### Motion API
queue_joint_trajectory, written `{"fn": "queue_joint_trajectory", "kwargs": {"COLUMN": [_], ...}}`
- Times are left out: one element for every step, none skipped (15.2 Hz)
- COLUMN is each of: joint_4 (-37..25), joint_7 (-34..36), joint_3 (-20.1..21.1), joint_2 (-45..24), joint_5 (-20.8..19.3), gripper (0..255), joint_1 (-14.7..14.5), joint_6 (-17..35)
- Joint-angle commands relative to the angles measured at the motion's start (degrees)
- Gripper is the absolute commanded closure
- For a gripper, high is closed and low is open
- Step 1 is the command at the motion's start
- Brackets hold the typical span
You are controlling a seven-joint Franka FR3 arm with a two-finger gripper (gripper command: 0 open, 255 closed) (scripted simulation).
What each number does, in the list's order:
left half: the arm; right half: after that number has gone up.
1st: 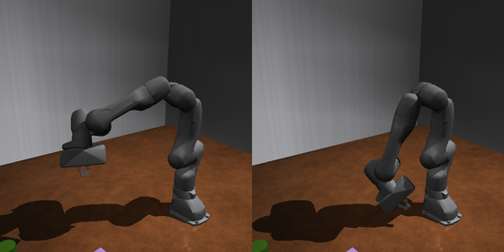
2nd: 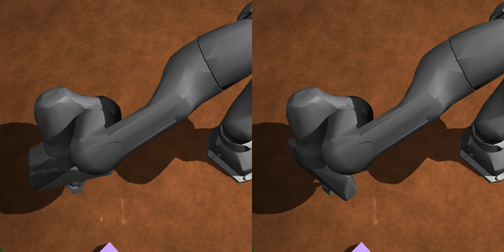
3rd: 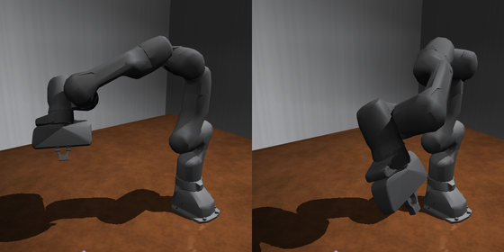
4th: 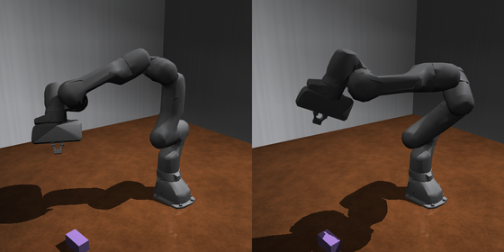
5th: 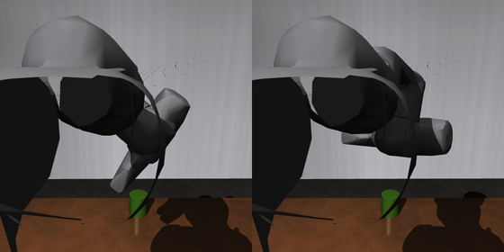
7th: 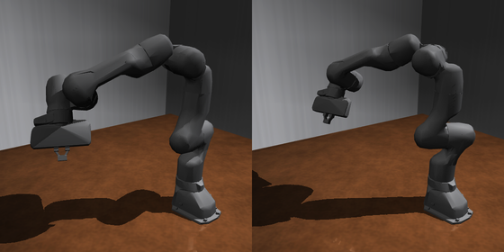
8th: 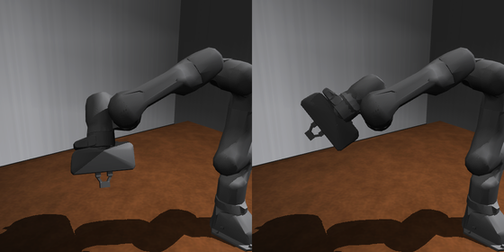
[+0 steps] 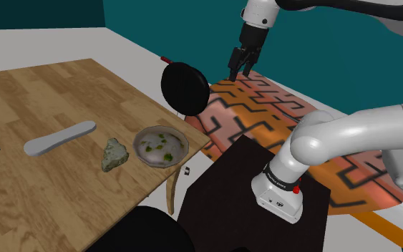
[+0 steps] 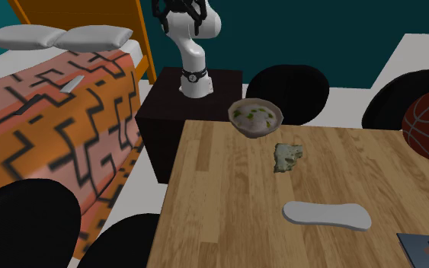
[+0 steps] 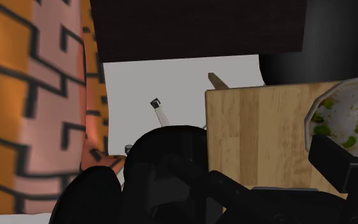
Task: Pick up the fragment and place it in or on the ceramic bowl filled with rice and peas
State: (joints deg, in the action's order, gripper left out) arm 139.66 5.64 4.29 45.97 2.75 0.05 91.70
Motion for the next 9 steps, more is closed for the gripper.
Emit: {"fn": "queue_joint_trajectory", "kwargs": {"joint_4": [0.00,0.37,0.66,0.87,1.00,1.06,1.04,0.93,0.75], "joint_7": [0.00,1.19,2.38,3.55,4.71,5.87,7.01,8.16,9.29], "joint_3": [0.00,1.01,2.02,3.03,4.03,5.03,6.05,7.04,8.04], "joint_2": [0.00,-1.08,-2.23,-3.47,-4.79,-6.19,-7.65,-9.19,-10.80], "joint_5": [0.00,0.78,1.53,2.24,2.92,3.56,4.17,4.73,5.24], "gripper": [0,0,0,0,0,0,0,0,0], "joint_1": [0.00,-0.28,-0.55,-0.82,-1.07,-1.31,-1.52,-1.72,-1.89], "joint_6": [0.00,1.39,2.80,4.22,5.65,7.09,8.52,9.96,11.39]}}
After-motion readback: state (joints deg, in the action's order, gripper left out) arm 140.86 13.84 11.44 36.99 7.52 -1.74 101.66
